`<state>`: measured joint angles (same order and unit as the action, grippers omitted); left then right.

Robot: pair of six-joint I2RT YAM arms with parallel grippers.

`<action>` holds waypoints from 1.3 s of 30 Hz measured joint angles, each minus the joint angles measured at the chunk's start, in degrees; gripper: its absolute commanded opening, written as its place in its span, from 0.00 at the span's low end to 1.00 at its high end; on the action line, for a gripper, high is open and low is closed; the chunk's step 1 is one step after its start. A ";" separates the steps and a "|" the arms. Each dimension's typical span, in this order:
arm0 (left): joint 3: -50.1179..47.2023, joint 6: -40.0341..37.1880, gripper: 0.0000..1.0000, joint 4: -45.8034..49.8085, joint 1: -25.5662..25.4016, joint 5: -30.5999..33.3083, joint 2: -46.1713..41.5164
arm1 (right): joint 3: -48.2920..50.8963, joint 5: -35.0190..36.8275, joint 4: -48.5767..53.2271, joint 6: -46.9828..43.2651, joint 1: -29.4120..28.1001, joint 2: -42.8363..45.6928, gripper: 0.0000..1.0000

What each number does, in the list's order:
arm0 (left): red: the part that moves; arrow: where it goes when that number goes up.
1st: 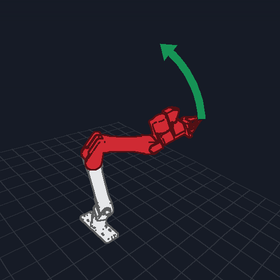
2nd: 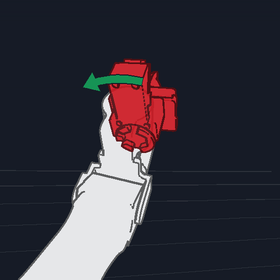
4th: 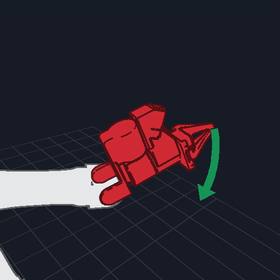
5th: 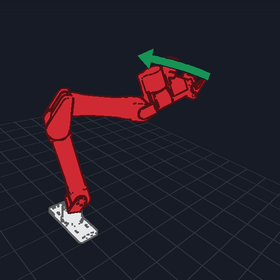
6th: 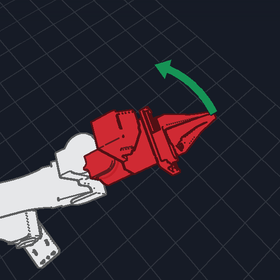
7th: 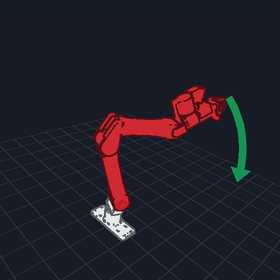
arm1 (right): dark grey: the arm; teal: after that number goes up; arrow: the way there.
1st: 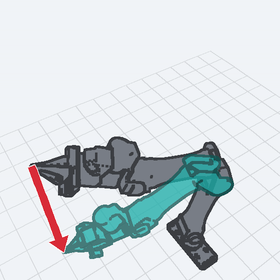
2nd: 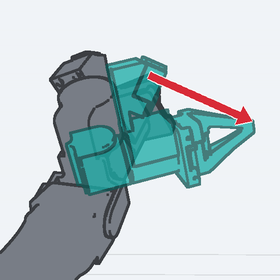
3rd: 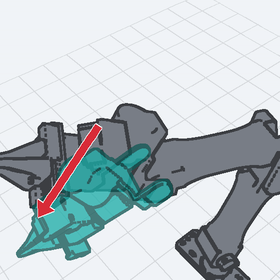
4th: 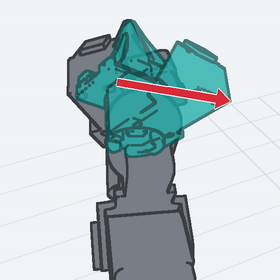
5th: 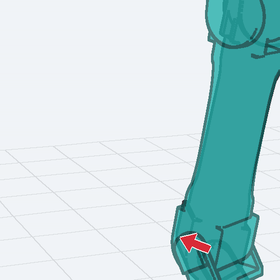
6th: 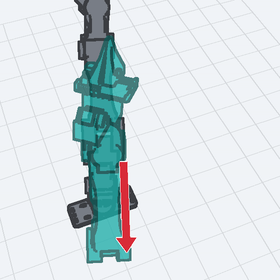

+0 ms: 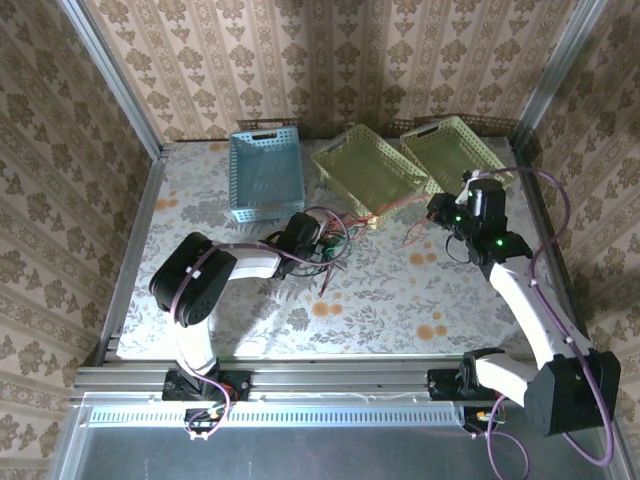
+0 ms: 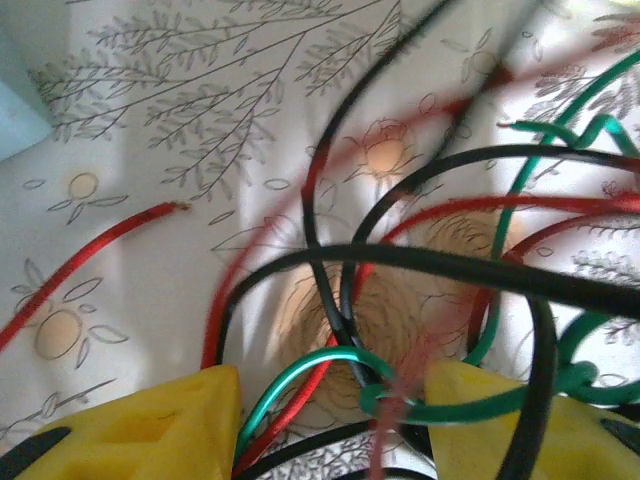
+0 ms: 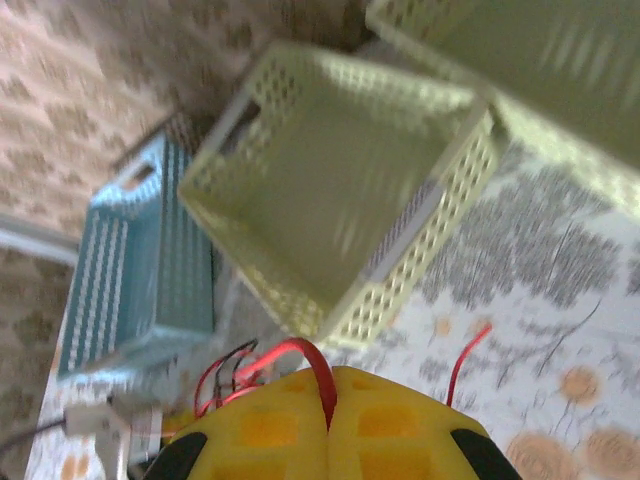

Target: Untangle the cables

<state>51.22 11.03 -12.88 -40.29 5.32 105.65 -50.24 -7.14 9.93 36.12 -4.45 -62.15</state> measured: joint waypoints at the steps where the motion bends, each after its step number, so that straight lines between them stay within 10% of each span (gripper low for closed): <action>1: -0.07 0.11 0.51 -0.02 0.02 0.37 0.00 | 0.00 1.22 -0.63 -0.07 0.20 1.01 0.00; 16: -4.11 1.81 0.51 -3.50 0.90 1.84 -1.84 | -3.34 16.39 -2.27 -4.13 4.70 8.76 0.00; 39: -13.20 0.48 0.58 -9.92 1.33 -9.88 -11.78 | -37.99 16.83 0.48 -4.66 12.09 -36.24 0.00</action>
<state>38.02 11.51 -22.81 -38.96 -4.56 93.86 -88.23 9.69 10.41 31.46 7.64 -98.39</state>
